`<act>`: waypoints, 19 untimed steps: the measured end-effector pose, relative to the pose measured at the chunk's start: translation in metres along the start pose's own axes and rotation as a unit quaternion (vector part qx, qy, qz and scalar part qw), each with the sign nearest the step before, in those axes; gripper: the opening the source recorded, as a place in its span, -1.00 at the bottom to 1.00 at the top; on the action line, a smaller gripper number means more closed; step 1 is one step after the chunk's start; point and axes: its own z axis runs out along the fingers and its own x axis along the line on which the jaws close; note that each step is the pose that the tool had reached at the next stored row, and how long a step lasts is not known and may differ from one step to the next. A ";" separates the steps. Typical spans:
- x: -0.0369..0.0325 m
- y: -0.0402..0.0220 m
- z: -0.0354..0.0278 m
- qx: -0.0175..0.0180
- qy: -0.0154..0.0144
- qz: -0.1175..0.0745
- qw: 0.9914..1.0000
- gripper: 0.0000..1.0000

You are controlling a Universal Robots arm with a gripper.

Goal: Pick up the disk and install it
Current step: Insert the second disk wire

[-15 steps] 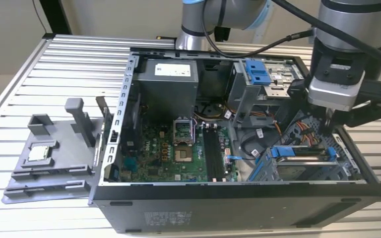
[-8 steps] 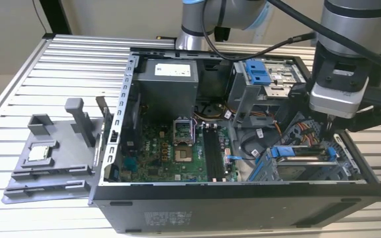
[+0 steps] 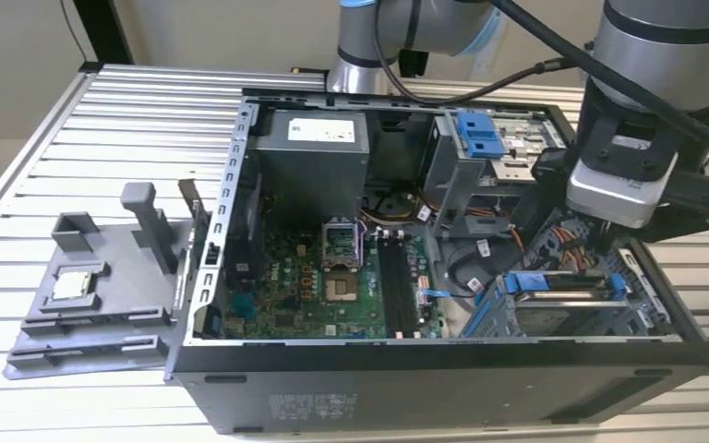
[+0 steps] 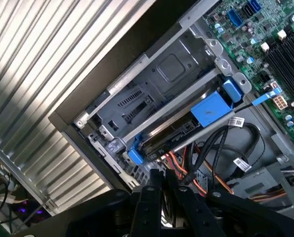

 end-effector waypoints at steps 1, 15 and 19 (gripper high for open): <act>0.0000 0.0003 -0.0001 0.005 -0.004 0.003 1.000 -1.00; 0.0057 0.0073 -0.0008 0.008 -0.005 0.027 1.000 -1.00; 0.0048 0.0087 -0.0013 0.006 -0.003 0.035 0.999 -1.00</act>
